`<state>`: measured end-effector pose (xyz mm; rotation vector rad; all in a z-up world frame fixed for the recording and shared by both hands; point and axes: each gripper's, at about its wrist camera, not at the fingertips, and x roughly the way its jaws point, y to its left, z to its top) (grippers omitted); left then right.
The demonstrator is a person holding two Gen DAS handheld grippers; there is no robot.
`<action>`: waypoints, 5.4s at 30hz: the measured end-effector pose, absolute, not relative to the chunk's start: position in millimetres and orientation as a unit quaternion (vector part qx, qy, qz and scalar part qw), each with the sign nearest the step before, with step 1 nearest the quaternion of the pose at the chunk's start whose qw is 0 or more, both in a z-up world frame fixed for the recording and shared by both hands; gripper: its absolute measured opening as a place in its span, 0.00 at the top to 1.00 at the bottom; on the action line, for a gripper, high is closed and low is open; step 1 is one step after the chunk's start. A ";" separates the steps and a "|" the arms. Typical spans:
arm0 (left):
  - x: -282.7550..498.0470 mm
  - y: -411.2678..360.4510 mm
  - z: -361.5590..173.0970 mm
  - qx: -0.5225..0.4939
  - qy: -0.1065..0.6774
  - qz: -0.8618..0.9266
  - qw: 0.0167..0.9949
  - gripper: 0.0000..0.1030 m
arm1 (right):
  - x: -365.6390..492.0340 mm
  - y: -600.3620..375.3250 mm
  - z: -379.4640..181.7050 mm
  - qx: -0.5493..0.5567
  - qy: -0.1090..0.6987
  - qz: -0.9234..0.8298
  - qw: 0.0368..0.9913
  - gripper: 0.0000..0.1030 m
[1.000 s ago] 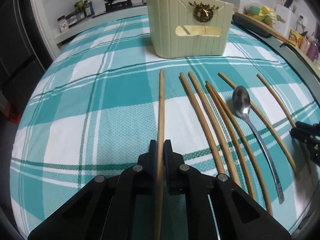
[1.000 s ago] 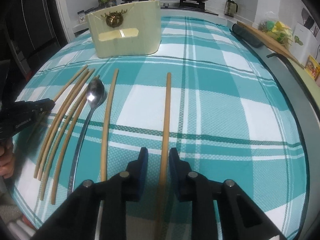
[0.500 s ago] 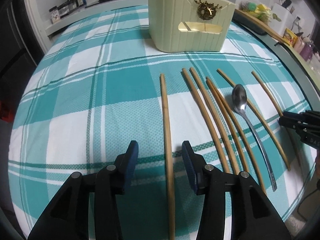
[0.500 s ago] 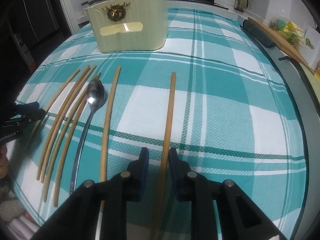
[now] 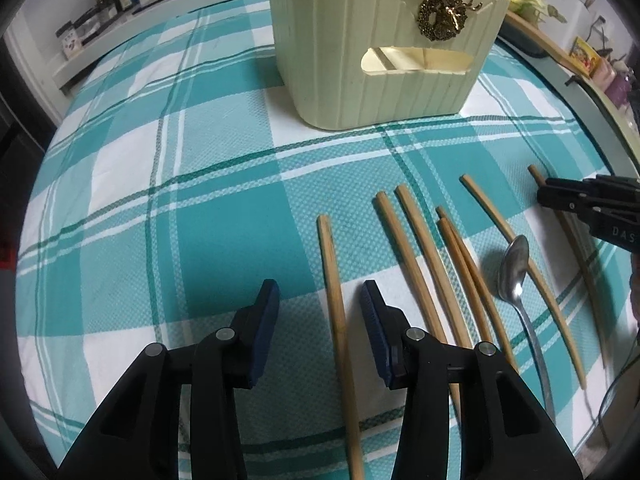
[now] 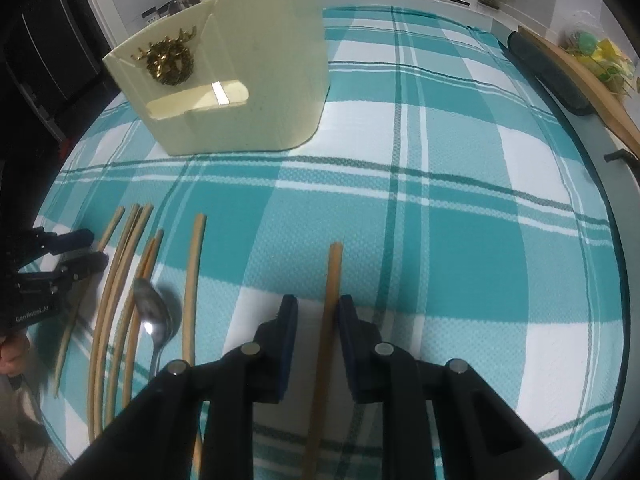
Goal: Organize utensils
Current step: 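Grasp a chopstick with the left tool while the right tool grasps another chopstick, then lift both chopsticks and lower them into the cream caddy, then open both tools to release the chopsticks into the caddy and withdraw, then move both tools back over the remaining chopsticks and spoon on the cloth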
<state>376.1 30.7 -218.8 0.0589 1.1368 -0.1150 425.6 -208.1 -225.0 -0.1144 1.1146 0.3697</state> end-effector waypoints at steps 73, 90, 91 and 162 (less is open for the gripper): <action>481.4 49.8 24.4 -0.103 0.250 -0.045 0.962 0.96 | 476.8 -162.2 35.3 -0.024 0.250 0.241 0.938 0.94; 504.4 63.4 -49.5 -0.101 0.334 -0.016 0.937 0.28 | 560.3 -150.9 -48.6 0.034 0.338 0.233 0.911 0.52; 497.1 65.3 -48.7 -0.095 0.336 -0.016 0.937 0.26 | 559.2 -153.1 -48.8 0.032 0.338 0.233 0.911 0.52; 204.4 15.0 -171.6 -0.056 0.452 -0.013 0.890 0.02 | 232.0 -228.8 -159.7 -0.117 0.388 0.011 0.914 0.29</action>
